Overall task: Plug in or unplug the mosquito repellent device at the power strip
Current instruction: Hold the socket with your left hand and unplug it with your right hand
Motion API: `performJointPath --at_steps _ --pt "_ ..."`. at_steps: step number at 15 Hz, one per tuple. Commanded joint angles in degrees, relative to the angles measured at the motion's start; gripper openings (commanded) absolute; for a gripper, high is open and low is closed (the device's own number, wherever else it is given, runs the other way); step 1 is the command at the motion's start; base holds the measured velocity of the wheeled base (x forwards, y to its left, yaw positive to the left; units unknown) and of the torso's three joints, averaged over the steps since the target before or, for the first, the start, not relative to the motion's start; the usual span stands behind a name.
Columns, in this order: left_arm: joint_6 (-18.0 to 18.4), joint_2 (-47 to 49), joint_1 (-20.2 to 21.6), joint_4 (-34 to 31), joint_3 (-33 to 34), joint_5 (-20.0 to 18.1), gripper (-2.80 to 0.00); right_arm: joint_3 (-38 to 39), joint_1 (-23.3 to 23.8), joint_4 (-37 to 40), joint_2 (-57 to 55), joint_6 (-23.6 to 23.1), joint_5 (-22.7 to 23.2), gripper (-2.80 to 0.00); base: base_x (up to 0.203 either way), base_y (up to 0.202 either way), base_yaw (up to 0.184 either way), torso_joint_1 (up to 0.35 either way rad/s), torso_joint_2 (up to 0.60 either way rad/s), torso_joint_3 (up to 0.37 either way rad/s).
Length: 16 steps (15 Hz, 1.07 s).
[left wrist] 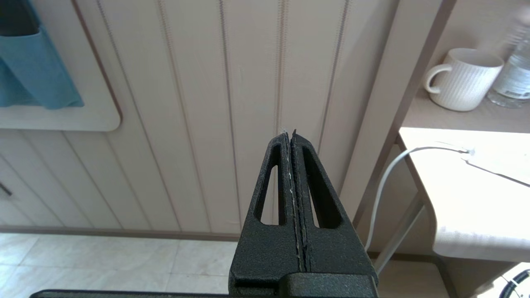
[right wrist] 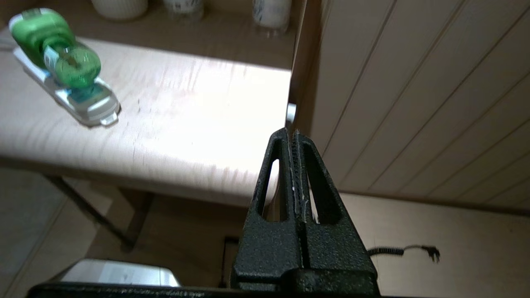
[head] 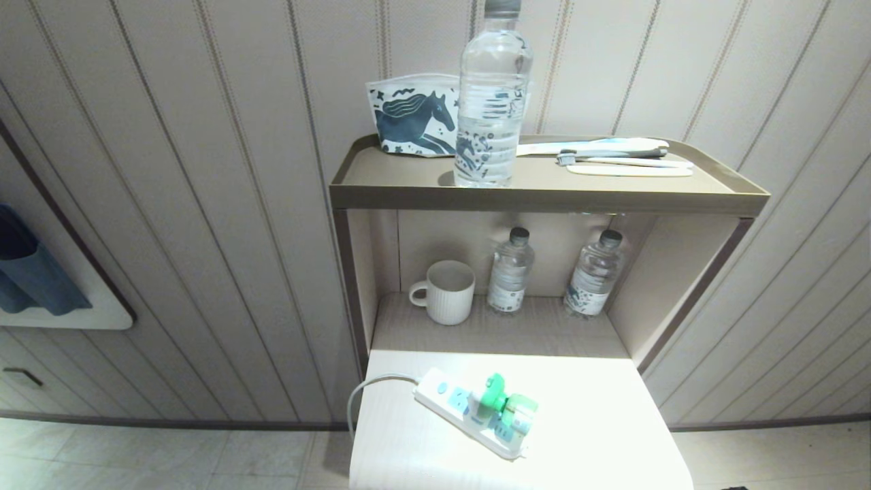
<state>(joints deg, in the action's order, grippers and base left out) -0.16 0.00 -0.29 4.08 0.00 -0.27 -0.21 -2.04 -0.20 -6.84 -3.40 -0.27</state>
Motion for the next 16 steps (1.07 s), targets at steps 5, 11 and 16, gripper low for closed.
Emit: performJointPath --at_steps 5,11,16 --pt "-0.02 0.00 -0.03 0.05 0.00 0.00 -2.80 0.21 1.33 1.02 6.64 2.78 -0.18 -2.80 0.000 0.000 0.000 0.000 0.00 0.000" --pt "-0.02 0.00 -0.06 0.05 0.00 0.00 -2.80 0.21 1.24 0.90 6.58 6.13 -1.75 -2.80 0.000 0.000 0.000 0.000 0.00 0.000" --pt "-0.02 0.00 0.03 0.05 0.00 0.00 -2.80 0.21 1.24 0.90 6.58 6.13 -1.75 -2.80 0.000 0.000 0.000 0.000 0.00 0.000"
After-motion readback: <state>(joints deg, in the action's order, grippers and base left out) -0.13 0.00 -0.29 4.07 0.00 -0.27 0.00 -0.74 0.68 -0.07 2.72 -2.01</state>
